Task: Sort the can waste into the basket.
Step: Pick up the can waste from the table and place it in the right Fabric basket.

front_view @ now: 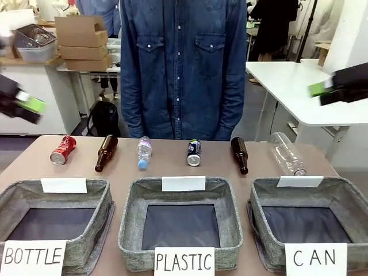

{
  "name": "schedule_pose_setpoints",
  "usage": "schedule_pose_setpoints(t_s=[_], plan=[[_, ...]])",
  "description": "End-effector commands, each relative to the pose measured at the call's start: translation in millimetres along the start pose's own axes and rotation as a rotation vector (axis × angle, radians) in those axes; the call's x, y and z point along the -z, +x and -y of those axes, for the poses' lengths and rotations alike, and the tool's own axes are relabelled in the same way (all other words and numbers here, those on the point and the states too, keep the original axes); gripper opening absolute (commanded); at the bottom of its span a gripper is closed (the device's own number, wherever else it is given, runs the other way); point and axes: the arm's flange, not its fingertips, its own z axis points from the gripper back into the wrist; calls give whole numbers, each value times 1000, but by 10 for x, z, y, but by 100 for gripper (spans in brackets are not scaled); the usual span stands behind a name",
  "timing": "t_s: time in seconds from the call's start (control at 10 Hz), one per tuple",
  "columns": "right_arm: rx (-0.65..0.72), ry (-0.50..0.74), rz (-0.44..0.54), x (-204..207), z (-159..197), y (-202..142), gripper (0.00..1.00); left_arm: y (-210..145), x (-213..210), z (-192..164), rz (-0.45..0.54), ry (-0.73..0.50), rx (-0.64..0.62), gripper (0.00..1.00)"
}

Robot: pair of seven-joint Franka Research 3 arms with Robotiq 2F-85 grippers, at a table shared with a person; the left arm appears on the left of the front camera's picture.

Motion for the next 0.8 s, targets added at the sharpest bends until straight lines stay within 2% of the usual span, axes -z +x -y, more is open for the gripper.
schedule_pose_setpoints(t_s=[0.0, 0.2, 0.3, 0.4, 0.5, 0.6, 0.7], plan=[[552, 247, 234, -415, 411, -153, 100, -44, -205, -440, 131, -101, -242, 100], [601, 261, 323, -554, 630, -196, 100, -301, -331, -779, 366, -323, -335, 100], [609, 284, 344, -525, 666, -187, 100, -326, -211, -866, 404, -390, -359, 100], [620, 251, 341, -489, 682, -164, 100, -287, -136, -931, 421, -395, -449, 100], [529, 277, 260, -721, 754, -258, 100, -216, -119, -923, 416, -264, -529, 100], [529, 277, 260, -721, 754, -258, 100, -394, -346, -978, 403, -366, -435, 100], [529, 277, 260, -721, 754, -258, 100, -394, -346, -978, 403, -366, -435, 100]])
